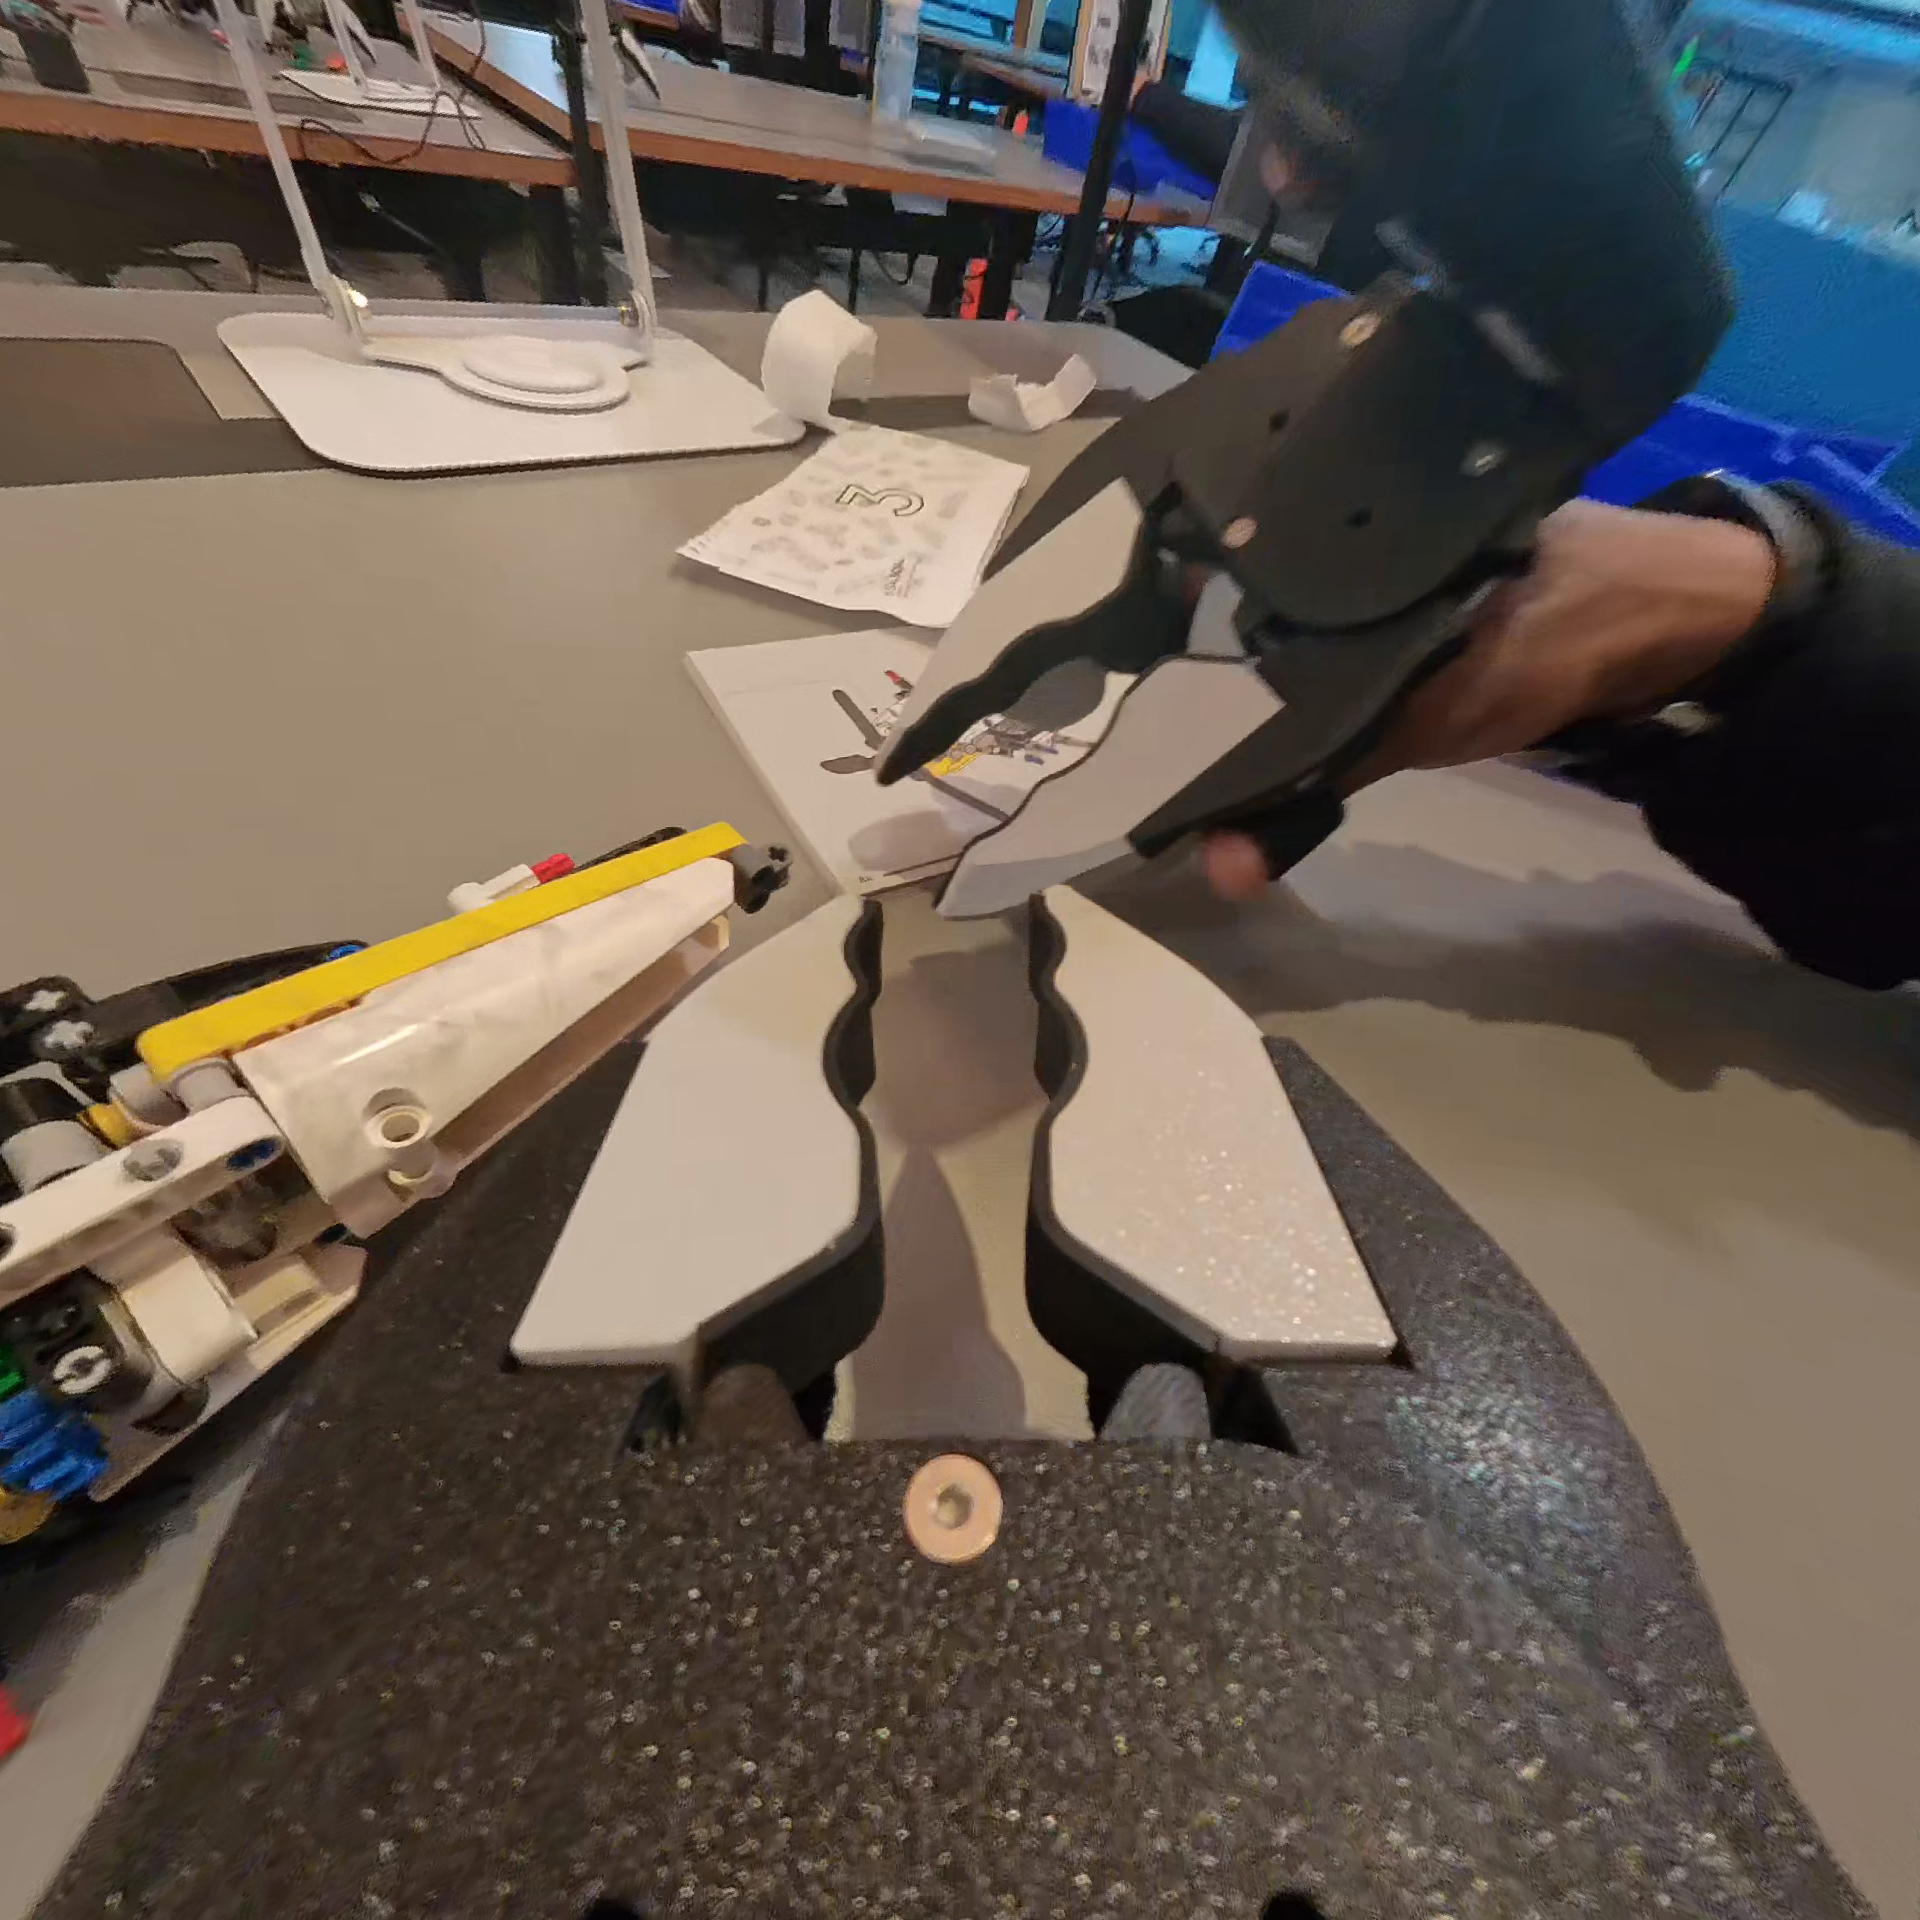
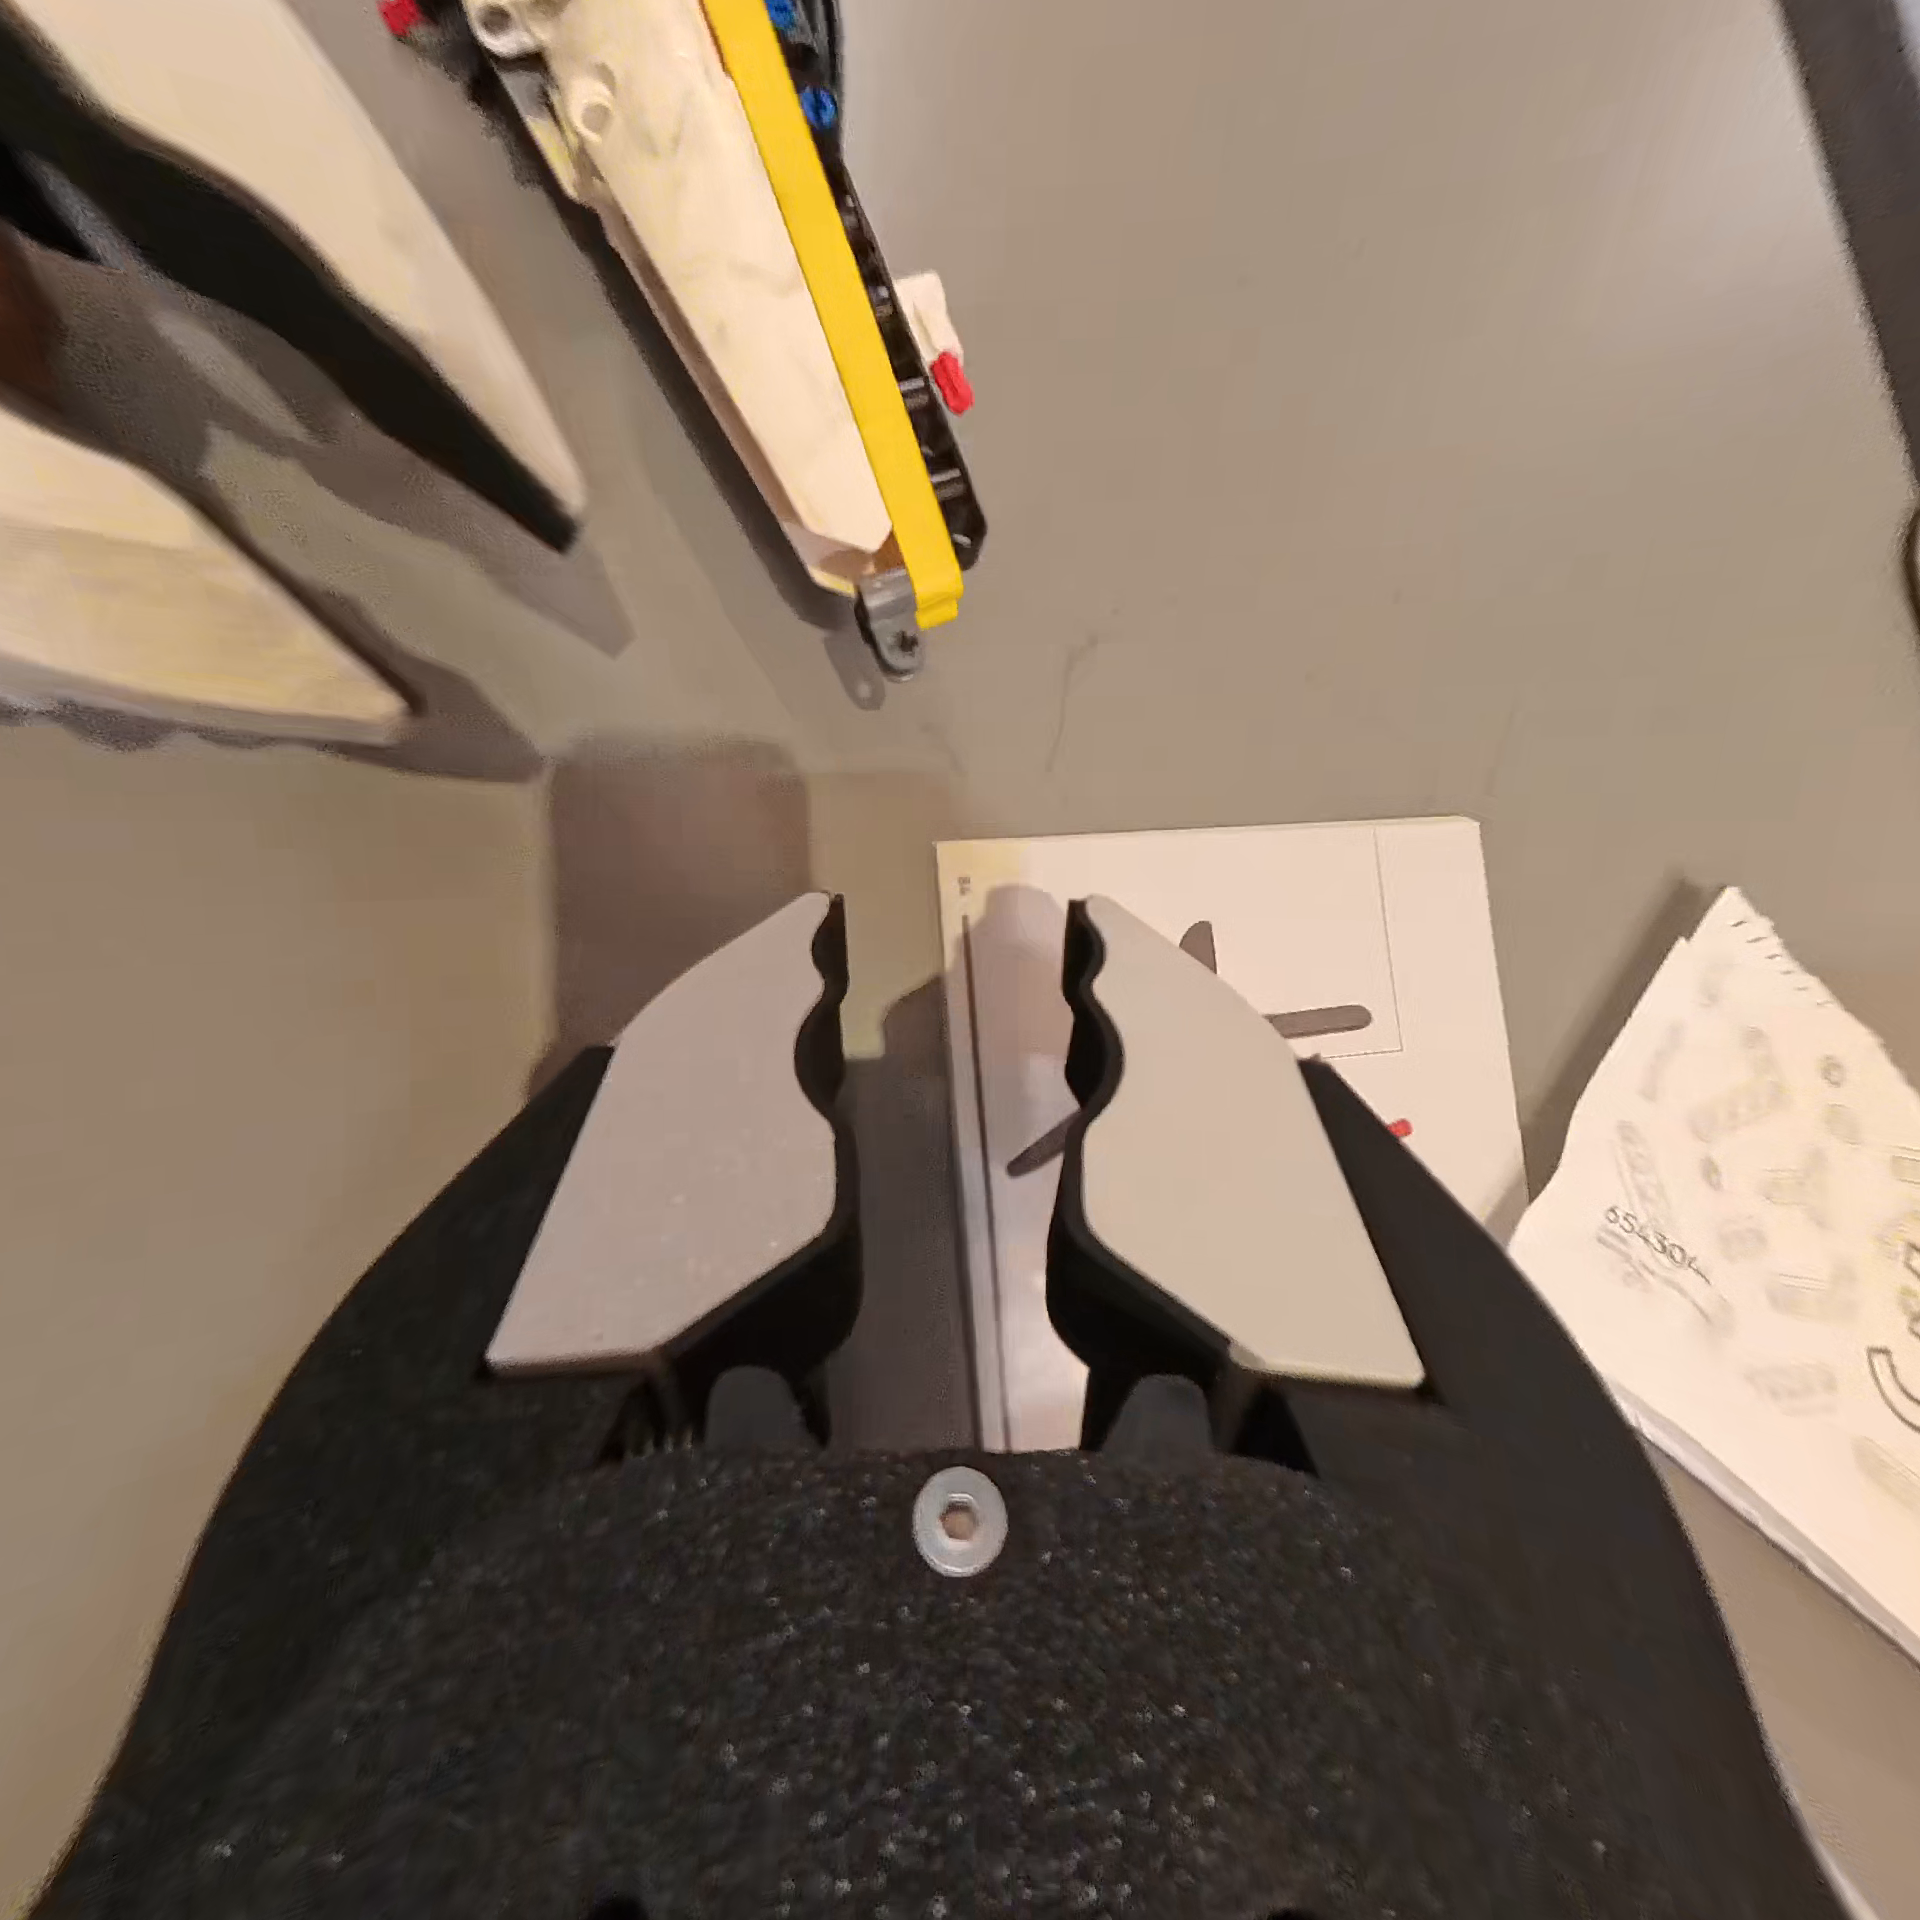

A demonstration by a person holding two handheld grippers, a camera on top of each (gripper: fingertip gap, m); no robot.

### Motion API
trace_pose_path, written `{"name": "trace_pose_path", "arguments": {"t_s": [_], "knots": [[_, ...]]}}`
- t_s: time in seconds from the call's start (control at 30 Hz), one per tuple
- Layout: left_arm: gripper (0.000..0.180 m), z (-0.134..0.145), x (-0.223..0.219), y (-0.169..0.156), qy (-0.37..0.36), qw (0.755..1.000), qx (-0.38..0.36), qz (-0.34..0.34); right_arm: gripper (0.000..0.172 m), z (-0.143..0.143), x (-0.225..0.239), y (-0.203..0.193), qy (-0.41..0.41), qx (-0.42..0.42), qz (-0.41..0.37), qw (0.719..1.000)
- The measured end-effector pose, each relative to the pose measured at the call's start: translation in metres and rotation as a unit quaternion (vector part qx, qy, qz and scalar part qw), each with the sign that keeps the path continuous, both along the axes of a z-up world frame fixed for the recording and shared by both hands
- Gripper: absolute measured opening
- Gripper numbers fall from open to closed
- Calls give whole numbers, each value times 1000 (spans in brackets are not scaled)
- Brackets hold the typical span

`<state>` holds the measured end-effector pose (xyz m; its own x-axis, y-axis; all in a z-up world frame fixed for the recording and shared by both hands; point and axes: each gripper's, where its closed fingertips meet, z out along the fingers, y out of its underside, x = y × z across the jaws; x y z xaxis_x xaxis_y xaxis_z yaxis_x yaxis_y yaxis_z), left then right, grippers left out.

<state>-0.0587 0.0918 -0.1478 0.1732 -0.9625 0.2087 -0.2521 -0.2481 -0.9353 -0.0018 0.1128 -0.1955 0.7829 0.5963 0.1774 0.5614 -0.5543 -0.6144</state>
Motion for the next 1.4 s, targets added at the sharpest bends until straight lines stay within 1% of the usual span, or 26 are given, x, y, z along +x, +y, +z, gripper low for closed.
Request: {"name": "trace_pose_path", "arguments": {"t_s": [0.13,0.2,0.27,0.5,0.83,1.07,1.2,1.3,1.4], "knots": [[29,-7,-3,-2,25,999,-20,-14,31,-15,4,5,-8,-37,-4,999],[29,-7,-5,-4,23,999,-19,-18,26,-16,3,6,-1,-45,-8,999],[29,-8,-6,-6,25,999,-21,-22,16,-17,5,7,-2,-48,-13,999],[30,-10,-6,-8,32,999,-30,-30,3,-17,3,2,39,-61,-23,997],[31,-14,-4,-10,44,998,-30,-35,2,-17,3,-1,77,-63,-38,994],[31,-15,-4,-9,45,998,-30,-33,0,-16,6,1,62,-48,-49,996],[31,-15,0,-9,52,997,-33,-38,0,-9,10,4,64,-26,-71,995],[31,-17,9,-7,74,996,-30,-43,0,2,15,5,78,4,-102,992],[31,-16,25,-2,102,994,-9,-38,0,11,21,2,100,28,-137,985]]}}
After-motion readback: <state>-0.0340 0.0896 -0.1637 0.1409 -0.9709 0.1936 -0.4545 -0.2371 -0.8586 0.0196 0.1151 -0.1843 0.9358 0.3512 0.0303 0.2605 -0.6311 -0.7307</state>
